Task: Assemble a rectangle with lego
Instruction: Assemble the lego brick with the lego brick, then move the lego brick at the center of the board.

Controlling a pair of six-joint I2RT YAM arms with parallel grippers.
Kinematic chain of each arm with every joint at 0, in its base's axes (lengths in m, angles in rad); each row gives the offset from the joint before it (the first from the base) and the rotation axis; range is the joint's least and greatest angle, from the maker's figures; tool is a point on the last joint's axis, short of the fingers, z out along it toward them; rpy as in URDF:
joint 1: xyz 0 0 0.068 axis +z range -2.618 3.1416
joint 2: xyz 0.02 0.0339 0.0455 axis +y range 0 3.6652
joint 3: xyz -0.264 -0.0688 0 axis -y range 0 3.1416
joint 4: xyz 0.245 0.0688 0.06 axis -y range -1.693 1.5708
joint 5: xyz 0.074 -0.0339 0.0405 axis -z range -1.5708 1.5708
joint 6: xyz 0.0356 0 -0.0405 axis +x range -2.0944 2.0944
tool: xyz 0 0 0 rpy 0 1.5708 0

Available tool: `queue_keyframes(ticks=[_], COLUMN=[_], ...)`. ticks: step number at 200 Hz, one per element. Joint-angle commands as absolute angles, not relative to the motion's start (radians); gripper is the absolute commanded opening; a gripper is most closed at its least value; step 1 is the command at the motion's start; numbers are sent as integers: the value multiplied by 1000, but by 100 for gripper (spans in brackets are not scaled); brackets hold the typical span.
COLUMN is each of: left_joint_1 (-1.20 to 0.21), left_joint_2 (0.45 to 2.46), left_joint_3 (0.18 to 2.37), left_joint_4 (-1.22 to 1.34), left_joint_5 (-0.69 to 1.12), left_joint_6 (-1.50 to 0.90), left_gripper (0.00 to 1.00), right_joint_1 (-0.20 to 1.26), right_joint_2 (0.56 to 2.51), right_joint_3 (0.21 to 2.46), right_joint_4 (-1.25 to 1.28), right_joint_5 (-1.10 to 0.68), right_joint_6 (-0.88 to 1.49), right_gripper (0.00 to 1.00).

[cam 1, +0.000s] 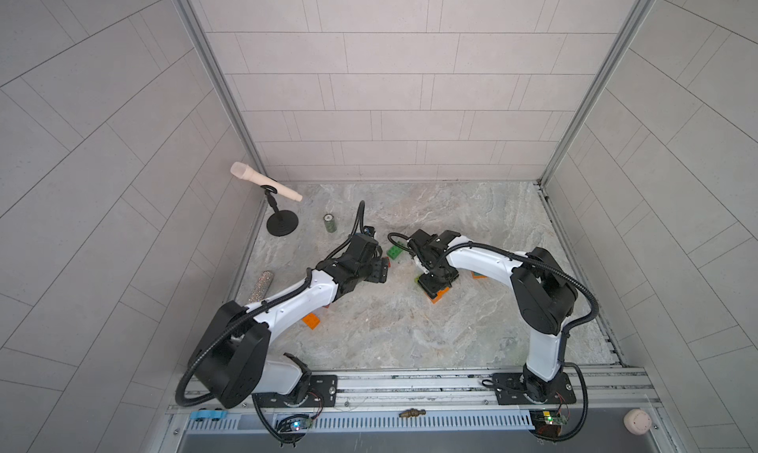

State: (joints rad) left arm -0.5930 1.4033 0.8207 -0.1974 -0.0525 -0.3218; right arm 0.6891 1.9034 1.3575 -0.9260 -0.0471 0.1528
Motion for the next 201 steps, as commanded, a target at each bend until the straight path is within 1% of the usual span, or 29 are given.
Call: queue_keyframes(ticks=[1, 13, 38, 75, 122, 145, 170, 201], left_joint_1=[-589, -582, -569, -565, -563, -564, -563, -564], left_joint_2=[1475, 1523, 1617, 1724, 1836, 1881, 1940, 1965], left_joint_3=[885, 920, 997, 1082, 1176, 1217, 1255, 1251], left_joint_4=[-283, -311, -345, -356, -423, -438, -457, -435], left_joint_5=[-75, -64, -28, -15, -101, -111, -122, -127], left_joint_6=[-337, -348, -364, -384, -435, -468, -529, -610], left_gripper=[88, 90, 92, 92, 92, 89, 81, 74], right_joint_1=[689, 684, 673, 654, 586, 565, 549, 546], right_joint_2=[1900, 1886, 1855, 1806, 1718, 1699, 1690, 1699], right_joint_3=[1357, 1369, 1385, 1412, 1395, 1385, 1370, 1362], right_joint_4=[-1036, -1043, -1049, -1068, -1035, -1007, -971, -946], right_joint_5=[-82, -92, -129, -149, -114, -94, -101, -113], right_joint_6=[135, 137, 141, 157, 211, 228, 246, 249], right_gripper=[74, 80, 87, 88, 86, 84, 82, 81])
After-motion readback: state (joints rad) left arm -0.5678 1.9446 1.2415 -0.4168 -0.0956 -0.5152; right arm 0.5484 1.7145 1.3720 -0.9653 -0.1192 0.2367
